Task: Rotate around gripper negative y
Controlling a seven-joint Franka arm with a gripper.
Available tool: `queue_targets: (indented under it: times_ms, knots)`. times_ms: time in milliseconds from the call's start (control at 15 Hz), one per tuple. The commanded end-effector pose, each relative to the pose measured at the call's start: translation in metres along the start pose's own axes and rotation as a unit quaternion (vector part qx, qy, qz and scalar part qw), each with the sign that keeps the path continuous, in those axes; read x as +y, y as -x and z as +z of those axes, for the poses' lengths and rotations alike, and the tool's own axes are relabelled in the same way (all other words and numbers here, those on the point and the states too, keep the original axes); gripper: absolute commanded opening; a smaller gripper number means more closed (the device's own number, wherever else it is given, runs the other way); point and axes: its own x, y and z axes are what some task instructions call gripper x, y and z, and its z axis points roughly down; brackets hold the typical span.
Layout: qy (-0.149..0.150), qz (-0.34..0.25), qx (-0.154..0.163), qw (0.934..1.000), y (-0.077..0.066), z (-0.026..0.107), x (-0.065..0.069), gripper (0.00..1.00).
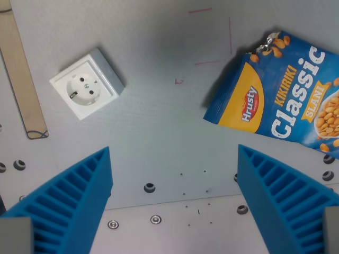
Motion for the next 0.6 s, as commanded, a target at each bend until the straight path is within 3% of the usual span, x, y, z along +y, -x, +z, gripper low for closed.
queue_targets:
  times_ms: [67, 600]
  knots:
    - [0.000, 0.000, -0.005, 1.0000, 0.0002, -0.0018, 0.0001, 1.00]
    - [0.000, 0.000, -0.058, 0.9983, 0.0002, -0.0018, 0.0001, 1.00]
